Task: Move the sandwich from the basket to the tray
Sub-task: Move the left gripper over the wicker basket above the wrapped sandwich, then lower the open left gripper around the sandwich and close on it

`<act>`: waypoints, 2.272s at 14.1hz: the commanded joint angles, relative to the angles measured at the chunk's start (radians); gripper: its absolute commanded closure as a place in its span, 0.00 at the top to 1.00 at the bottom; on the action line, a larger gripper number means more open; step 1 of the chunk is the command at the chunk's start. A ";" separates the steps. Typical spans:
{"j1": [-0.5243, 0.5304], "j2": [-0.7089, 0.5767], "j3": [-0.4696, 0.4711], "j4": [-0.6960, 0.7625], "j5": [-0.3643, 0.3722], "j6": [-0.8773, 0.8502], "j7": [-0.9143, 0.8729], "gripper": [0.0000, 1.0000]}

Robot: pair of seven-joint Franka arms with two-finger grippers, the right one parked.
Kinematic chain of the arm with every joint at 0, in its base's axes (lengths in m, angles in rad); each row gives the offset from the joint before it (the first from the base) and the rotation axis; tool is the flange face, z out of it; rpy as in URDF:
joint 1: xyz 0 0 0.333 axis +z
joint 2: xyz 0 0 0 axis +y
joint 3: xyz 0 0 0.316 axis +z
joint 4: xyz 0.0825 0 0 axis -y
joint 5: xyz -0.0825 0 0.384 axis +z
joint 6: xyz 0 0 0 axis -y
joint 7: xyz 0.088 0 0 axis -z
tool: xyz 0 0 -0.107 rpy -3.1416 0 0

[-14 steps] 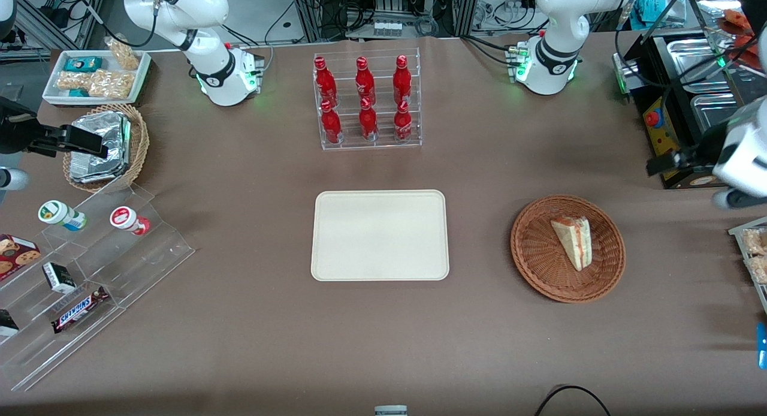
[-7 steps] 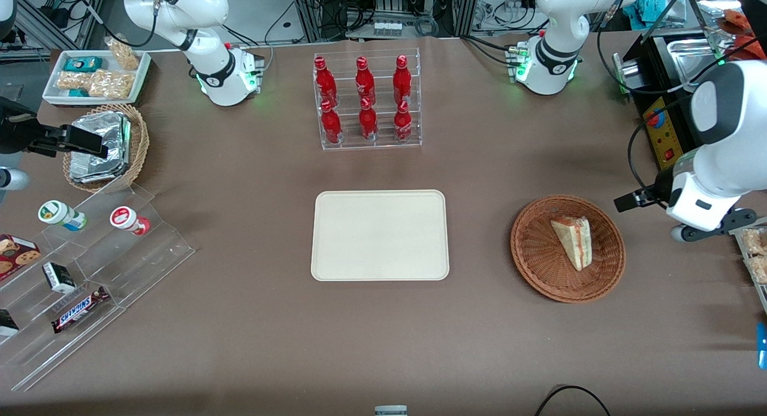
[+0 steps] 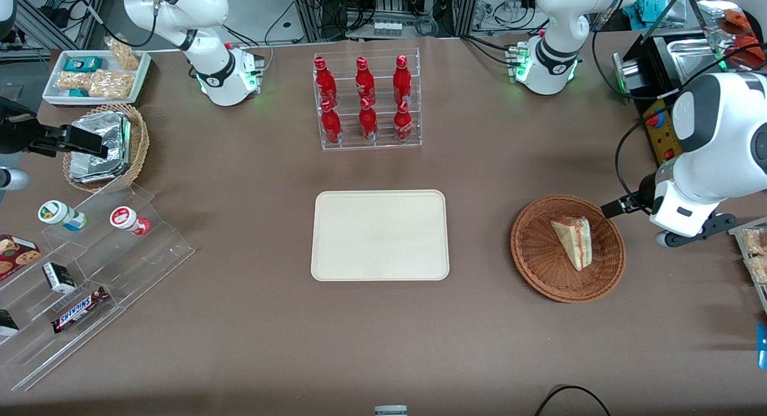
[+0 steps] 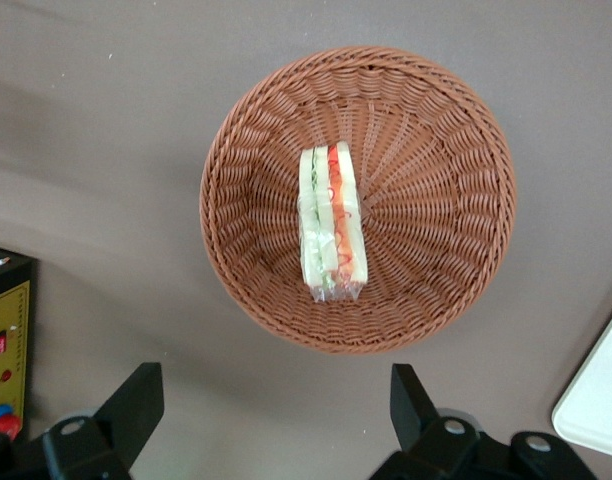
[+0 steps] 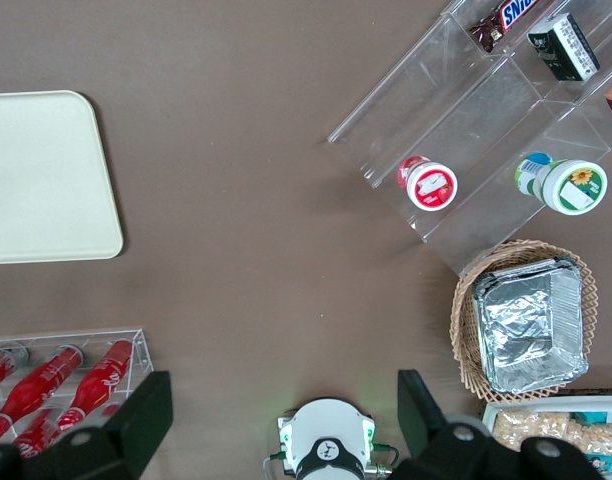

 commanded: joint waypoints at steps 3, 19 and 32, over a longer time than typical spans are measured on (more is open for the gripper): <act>-0.007 -0.016 0.005 -0.107 0.008 0.134 -0.015 1.00; -0.023 0.152 0.006 -0.248 -0.007 0.452 -0.132 1.00; -0.010 0.162 0.005 -0.253 -0.004 0.334 -0.190 0.11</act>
